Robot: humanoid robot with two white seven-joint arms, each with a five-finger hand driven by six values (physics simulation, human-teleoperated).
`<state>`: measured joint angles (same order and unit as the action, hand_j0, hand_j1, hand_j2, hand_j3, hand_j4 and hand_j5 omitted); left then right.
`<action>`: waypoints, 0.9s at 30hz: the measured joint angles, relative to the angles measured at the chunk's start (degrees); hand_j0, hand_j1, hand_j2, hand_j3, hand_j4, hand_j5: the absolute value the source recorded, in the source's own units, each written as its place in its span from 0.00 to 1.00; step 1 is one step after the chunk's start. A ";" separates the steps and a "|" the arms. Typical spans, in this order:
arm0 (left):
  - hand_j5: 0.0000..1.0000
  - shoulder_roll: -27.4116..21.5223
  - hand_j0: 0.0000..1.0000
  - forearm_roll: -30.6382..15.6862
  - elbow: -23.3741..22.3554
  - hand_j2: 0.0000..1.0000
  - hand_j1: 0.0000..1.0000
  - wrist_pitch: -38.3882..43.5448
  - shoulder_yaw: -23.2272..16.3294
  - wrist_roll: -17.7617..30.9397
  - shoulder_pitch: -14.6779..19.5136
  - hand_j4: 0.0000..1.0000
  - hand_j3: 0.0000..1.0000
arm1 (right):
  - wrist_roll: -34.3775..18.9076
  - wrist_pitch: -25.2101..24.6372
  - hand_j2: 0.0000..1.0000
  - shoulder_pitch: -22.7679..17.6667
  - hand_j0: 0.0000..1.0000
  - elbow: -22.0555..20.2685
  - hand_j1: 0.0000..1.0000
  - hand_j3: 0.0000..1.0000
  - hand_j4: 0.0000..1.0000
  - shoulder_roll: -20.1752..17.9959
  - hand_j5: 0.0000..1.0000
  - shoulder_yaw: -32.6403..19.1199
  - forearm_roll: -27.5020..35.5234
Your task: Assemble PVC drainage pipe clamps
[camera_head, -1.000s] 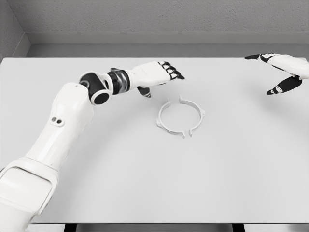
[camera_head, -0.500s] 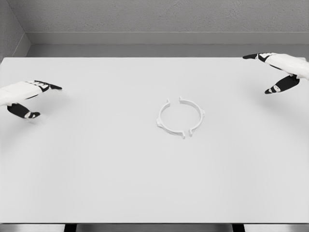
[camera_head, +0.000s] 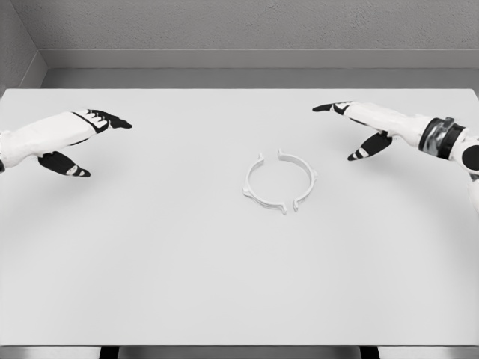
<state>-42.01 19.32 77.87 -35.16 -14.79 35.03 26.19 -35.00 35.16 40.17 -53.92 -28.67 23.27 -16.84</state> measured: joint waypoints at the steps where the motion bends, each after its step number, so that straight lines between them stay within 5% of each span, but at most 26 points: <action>1: 1.00 0.25 1.00 0.04 -0.17 1.00 1.00 0.00 -0.18 0.00 0.18 1.00 1.00 | -0.01 0.00 1.00 0.00 1.00 0.42 1.00 1.00 1.00 0.50 1.00 0.02 -0.18; 27: 1.00 0.62 1.00 0.00 -0.62 1.00 1.00 0.00 -0.10 0.00 0.26 1.00 1.00 | -0.02 -0.01 1.00 0.35 1.00 3.02 1.00 1.00 1.00 6.89 1.00 0.13 -6.35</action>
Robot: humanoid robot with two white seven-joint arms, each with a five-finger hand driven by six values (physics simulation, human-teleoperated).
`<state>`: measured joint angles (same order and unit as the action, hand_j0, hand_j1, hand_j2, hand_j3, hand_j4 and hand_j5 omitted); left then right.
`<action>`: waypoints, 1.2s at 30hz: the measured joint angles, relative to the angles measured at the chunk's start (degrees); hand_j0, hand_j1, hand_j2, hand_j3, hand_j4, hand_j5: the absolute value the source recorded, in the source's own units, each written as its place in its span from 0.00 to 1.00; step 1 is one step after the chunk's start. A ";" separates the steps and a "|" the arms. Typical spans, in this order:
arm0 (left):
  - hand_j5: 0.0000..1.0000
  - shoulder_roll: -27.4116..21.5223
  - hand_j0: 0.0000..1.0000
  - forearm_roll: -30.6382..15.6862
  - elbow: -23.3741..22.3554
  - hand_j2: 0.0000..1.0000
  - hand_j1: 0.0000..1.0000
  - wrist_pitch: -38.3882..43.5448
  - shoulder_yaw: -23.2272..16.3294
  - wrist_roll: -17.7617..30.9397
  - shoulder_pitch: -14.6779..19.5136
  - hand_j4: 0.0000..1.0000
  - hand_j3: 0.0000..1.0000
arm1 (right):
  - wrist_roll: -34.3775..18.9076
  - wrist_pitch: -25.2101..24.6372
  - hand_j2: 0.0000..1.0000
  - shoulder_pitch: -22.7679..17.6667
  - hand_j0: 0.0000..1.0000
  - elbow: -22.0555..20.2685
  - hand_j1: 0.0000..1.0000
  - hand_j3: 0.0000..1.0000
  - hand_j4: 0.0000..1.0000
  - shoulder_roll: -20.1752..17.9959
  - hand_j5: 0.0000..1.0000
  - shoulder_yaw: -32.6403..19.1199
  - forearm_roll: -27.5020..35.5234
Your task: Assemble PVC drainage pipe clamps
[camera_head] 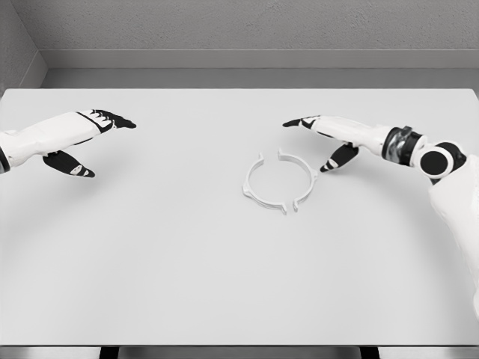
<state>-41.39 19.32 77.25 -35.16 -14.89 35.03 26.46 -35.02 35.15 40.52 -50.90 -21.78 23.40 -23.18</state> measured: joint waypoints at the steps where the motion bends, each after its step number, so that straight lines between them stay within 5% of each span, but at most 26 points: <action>1: 1.00 0.01 1.00 -0.01 0.00 1.00 1.00 0.00 0.01 0.00 0.00 1.00 1.00 | 0.00 0.00 1.00 -0.09 1.00 -0.01 1.00 1.00 1.00 0.30 1.00 0.01 -0.01; 26: 1.00 0.51 1.00 -0.08 0.20 1.00 1.00 0.00 -0.06 0.00 0.00 1.00 1.00 | 0.00 -0.01 1.00 1.49 1.00 0.02 1.00 1.00 1.00 1.94 1.00 0.65 -0.08; 36: 1.00 0.50 1.00 -0.10 0.21 1.00 1.00 0.00 -0.02 0.00 0.00 1.00 1.00 | 0.00 0.00 1.00 2.72 1.00 3.19 1.00 1.00 1.00 3.12 1.00 0.66 -1.09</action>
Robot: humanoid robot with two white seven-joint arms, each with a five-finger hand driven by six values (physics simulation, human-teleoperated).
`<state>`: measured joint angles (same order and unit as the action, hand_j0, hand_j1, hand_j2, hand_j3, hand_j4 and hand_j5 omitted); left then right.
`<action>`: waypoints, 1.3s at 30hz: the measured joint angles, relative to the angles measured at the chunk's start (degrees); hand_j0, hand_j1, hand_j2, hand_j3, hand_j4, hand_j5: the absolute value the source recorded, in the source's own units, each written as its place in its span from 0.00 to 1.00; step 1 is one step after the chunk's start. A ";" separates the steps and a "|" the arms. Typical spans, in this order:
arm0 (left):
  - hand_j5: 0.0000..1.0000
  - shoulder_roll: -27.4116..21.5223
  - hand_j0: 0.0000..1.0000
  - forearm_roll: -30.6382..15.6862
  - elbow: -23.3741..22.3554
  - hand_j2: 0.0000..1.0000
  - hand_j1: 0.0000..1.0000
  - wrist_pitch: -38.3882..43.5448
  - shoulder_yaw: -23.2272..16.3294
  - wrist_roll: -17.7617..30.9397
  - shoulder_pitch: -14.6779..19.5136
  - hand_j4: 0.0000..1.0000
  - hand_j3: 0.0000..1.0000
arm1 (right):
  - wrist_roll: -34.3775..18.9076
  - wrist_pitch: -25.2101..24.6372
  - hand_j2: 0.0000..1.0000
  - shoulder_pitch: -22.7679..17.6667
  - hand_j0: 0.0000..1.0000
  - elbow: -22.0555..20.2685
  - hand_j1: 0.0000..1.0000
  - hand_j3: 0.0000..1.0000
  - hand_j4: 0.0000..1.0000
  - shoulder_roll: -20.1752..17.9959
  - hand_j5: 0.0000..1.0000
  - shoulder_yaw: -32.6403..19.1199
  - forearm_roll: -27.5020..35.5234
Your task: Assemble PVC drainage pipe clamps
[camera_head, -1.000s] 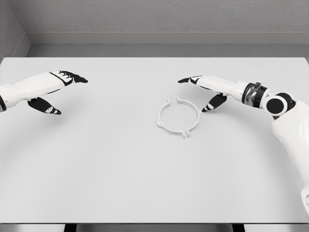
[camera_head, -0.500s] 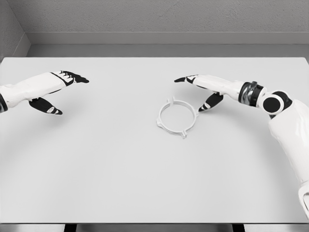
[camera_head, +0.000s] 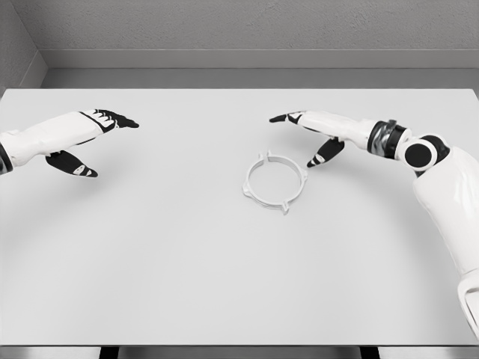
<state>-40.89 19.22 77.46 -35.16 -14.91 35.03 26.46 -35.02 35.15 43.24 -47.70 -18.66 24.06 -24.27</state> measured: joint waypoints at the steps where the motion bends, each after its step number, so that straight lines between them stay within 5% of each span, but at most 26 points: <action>1: 1.00 -0.01 1.00 0.01 -0.01 1.00 1.00 0.00 0.00 0.00 0.00 1.00 1.00 | 0.00 -0.01 1.00 0.35 1.00 0.32 1.00 1.00 1.00 0.08 1.00 -0.03 -0.14; 39: 1.00 0.40 1.00 -0.07 0.30 1.00 1.00 0.00 0.03 0.00 0.00 1.00 1.00 | 0.03 -0.05 1.00 1.67 1.00 2.77 1.00 1.00 1.00 3.18 1.00 0.03 -2.24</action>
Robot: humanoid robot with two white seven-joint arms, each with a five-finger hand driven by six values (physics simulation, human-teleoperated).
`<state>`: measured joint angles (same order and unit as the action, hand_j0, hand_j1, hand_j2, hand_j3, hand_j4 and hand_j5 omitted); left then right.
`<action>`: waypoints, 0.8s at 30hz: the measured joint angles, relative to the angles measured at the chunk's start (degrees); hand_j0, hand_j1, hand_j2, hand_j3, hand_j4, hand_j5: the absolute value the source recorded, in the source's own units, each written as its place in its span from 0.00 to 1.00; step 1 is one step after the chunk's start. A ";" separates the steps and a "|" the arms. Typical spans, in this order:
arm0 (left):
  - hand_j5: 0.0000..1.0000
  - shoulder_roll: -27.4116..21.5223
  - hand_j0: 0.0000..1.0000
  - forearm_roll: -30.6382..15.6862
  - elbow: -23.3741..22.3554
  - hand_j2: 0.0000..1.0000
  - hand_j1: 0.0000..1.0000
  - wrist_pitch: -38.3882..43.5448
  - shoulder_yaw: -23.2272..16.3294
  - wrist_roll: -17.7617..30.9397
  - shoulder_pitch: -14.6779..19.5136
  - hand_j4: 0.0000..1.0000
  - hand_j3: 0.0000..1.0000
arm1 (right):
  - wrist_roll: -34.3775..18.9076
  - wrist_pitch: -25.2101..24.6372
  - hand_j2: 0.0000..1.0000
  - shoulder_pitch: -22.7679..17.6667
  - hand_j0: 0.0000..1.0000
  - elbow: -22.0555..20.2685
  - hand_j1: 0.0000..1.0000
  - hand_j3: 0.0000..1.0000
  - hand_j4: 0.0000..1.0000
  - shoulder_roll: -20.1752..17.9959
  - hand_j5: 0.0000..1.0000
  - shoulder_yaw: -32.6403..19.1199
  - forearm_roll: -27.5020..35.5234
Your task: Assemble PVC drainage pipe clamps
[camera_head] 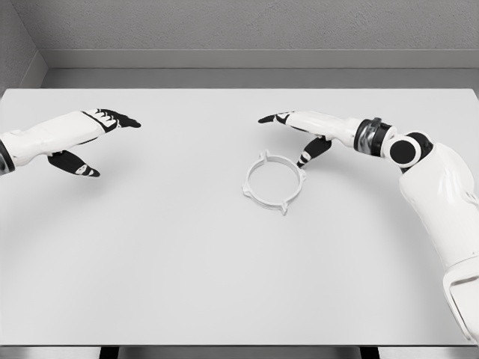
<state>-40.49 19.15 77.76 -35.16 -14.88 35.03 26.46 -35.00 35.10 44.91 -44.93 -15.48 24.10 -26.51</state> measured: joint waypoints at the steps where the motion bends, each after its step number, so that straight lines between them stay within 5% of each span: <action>1: 1.00 0.01 1.00 -0.01 0.01 1.00 1.00 0.00 0.01 0.00 0.00 1.00 1.00 | -0.01 0.01 1.00 0.00 1.00 0.02 1.00 1.00 1.00 -0.01 1.00 0.00 -0.02; 24: 1.00 -0.06 1.00 -0.19 0.26 1.00 1.00 0.00 0.02 0.00 0.53 1.00 1.00 | -0.02 0.03 1.00 0.00 1.00 -0.25 1.00 1.00 1.00 0.61 1.00 0.19 -0.09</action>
<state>-40.56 18.96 78.02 -35.15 -14.87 35.03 26.98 -35.01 35.13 44.91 -45.18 -14.86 24.29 -26.60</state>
